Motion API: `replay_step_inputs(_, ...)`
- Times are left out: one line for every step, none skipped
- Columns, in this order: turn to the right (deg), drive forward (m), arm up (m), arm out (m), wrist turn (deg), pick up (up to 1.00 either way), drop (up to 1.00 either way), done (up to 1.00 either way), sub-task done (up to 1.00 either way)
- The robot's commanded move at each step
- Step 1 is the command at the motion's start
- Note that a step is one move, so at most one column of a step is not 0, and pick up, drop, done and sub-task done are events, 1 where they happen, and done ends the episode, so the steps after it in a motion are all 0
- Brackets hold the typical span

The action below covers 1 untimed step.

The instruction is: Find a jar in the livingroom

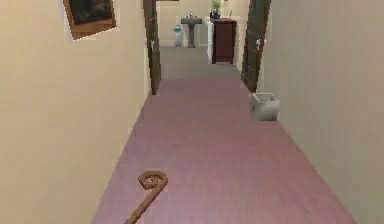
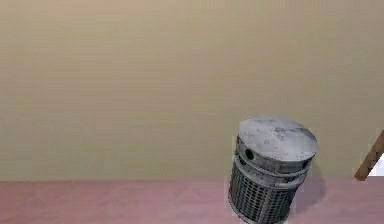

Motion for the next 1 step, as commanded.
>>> replay_step_inputs(0.0, 1.0, 0.0, 0.0, 0.0, 0.0, 0.0, 0.0, 0.0)
